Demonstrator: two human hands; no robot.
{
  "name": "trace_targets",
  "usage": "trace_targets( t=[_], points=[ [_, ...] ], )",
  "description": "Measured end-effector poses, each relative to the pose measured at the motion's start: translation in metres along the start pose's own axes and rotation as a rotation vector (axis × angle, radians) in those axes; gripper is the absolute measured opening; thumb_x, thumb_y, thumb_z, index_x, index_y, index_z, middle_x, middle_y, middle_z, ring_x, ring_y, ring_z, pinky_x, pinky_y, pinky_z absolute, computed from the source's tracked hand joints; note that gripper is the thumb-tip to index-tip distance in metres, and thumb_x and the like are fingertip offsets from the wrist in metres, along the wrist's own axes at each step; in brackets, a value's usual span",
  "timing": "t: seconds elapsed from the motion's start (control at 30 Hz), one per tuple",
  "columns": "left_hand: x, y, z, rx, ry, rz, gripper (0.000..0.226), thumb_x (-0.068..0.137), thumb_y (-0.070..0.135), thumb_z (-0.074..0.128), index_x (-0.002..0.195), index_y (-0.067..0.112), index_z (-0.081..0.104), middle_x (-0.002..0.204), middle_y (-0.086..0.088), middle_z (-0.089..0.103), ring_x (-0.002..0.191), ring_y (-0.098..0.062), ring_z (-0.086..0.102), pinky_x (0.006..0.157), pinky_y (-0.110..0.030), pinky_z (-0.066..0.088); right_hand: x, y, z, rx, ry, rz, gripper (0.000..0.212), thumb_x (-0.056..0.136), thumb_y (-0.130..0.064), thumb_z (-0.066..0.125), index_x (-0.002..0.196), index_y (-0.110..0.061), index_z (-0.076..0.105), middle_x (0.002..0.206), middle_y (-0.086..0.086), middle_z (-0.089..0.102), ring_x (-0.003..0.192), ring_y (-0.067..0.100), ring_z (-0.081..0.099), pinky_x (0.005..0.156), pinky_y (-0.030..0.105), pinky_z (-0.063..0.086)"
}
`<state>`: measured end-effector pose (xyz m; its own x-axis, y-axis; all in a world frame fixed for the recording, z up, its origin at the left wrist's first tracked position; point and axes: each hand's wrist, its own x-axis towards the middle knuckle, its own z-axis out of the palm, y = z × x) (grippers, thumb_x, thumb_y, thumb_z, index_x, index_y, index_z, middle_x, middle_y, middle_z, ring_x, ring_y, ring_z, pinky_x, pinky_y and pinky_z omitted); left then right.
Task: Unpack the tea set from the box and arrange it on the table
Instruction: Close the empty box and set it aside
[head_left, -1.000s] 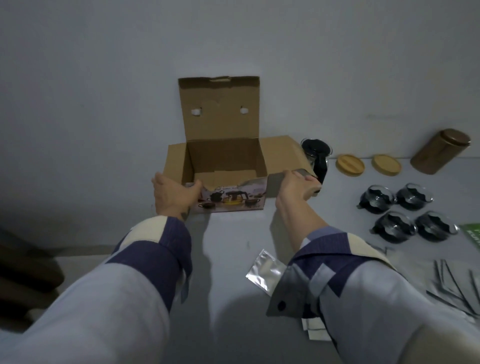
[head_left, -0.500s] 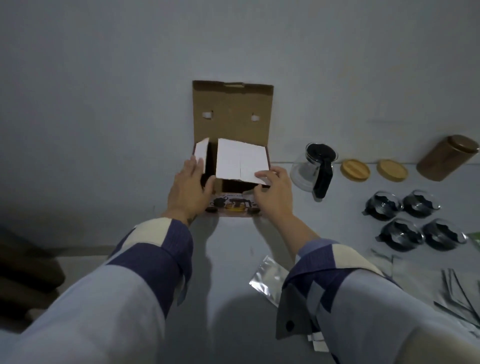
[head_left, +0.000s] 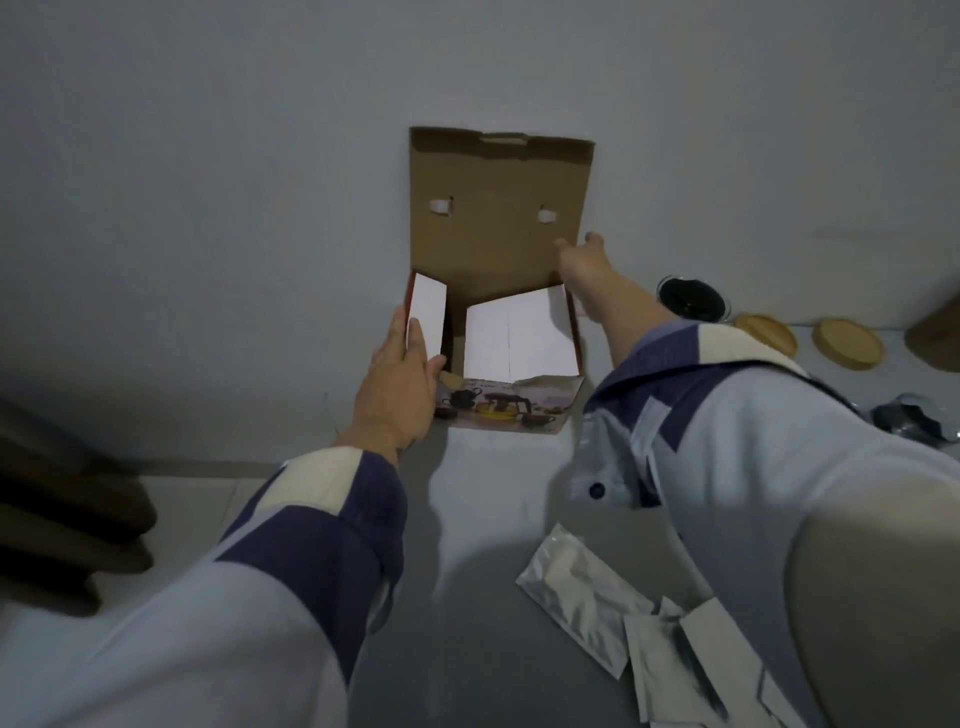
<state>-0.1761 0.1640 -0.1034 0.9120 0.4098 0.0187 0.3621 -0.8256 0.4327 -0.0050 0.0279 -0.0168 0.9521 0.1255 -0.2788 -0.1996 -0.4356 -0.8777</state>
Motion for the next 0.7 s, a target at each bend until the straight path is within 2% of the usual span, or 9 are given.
trace_targets(
  t=[0.1, 0.23, 0.3, 0.37, 0.47, 0.57, 0.63, 0.7],
  points=[
    [0.006, 0.003, -0.001, -0.01, -0.038, -0.018, 0.062, 0.102, 0.039, 0.028, 0.155, 0.013, 0.007, 0.163, 0.002, -0.009, 0.149, -0.029, 0.014, 0.119, -0.044, 0.026, 0.004, -0.007, -0.002, 0.045, -0.003, -0.038, 0.059, 0.102, -0.016, 0.034, 0.153, -0.018, 0.006, 0.151, 0.012, 0.033, 0.135, 0.03, 0.039, 0.108, 0.037, 0.034],
    [0.012, 0.009, -0.01, -0.088, -0.081, -0.043, 0.067, 0.101, 0.041, 0.033, 0.155, 0.014, 0.003, 0.163, 0.002, -0.008, 0.149, -0.03, 0.012, 0.12, -0.046, 0.02, -0.005, 0.001, -0.007, 0.041, 0.028, -0.178, 0.051, 0.095, -0.013, 0.047, 0.144, -0.015, 0.032, 0.132, 0.011, 0.054, 0.121, 0.028, 0.052, 0.105, 0.039, 0.043],
    [0.014, 0.009, -0.016, -0.182, -0.05, -0.026, 0.075, 0.099, 0.043, 0.039, 0.154, 0.012, 0.0, 0.163, -0.004, 0.003, 0.149, -0.027, 0.015, 0.121, -0.044, 0.019, -0.014, 0.009, -0.008, 0.05, 0.03, -0.208, 0.058, 0.094, -0.007, 0.047, 0.148, -0.015, 0.026, 0.138, 0.01, 0.05, 0.127, 0.026, 0.047, 0.107, 0.034, 0.038],
    [0.013, 0.01, -0.025, -0.357, -0.001, -0.025, 0.086, 0.096, 0.043, 0.048, 0.154, 0.013, -0.007, 0.161, -0.008, 0.015, 0.147, -0.026, 0.022, 0.12, -0.042, 0.024, -0.027, 0.02, -0.008, 0.06, -0.001, -0.203, 0.068, 0.095, -0.002, 0.043, 0.152, -0.018, 0.011, 0.145, 0.01, 0.042, 0.132, 0.023, 0.042, 0.104, 0.027, 0.034],
    [0.006, 0.014, -0.036, -0.538, 0.049, -0.012, 0.094, 0.093, 0.036, 0.057, 0.153, 0.018, -0.014, 0.158, -0.009, 0.026, 0.143, -0.026, 0.03, 0.117, -0.041, 0.029, -0.047, 0.039, -0.01, 0.083, -0.019, -0.239, 0.078, 0.09, 0.0, 0.049, 0.152, -0.024, 0.008, 0.134, 0.01, 0.05, 0.115, 0.021, 0.053, 0.089, 0.023, 0.042],
    [0.002, 0.006, -0.04, -0.56, 0.071, 0.026, 0.089, 0.089, 0.031, 0.064, 0.154, 0.022, 0.004, 0.15, -0.005, 0.04, 0.136, -0.023, 0.042, 0.112, -0.045, 0.038, -0.065, 0.056, -0.013, 0.097, 0.005, -0.301, 0.074, 0.086, -0.001, 0.056, 0.147, -0.021, 0.021, 0.119, 0.001, 0.05, 0.099, 0.015, 0.058, 0.079, 0.02, 0.047],
    [-0.002, -0.001, -0.04, -0.57, 0.091, 0.071, 0.073, 0.089, 0.029, 0.064, 0.149, 0.021, 0.024, 0.142, 0.0, 0.05, 0.127, -0.019, 0.05, 0.107, -0.044, 0.044, -0.073, 0.065, -0.016, 0.052, 0.031, -0.336, 0.063, 0.085, -0.002, 0.057, 0.142, -0.019, 0.034, 0.12, 0.0, 0.052, 0.105, 0.015, 0.058, 0.087, 0.023, 0.049],
    [-0.004, -0.004, -0.041, -0.568, 0.122, 0.103, 0.053, 0.093, 0.025, 0.06, 0.141, 0.023, 0.039, 0.132, 0.002, 0.056, 0.118, -0.017, 0.056, 0.103, -0.044, 0.048, -0.077, 0.073, -0.018, -0.032, 0.037, -0.365, 0.055, 0.086, -0.003, 0.055, 0.138, -0.017, 0.043, 0.131, 0.004, 0.053, 0.116, 0.018, 0.054, 0.1, 0.03, 0.047]
  ],
)
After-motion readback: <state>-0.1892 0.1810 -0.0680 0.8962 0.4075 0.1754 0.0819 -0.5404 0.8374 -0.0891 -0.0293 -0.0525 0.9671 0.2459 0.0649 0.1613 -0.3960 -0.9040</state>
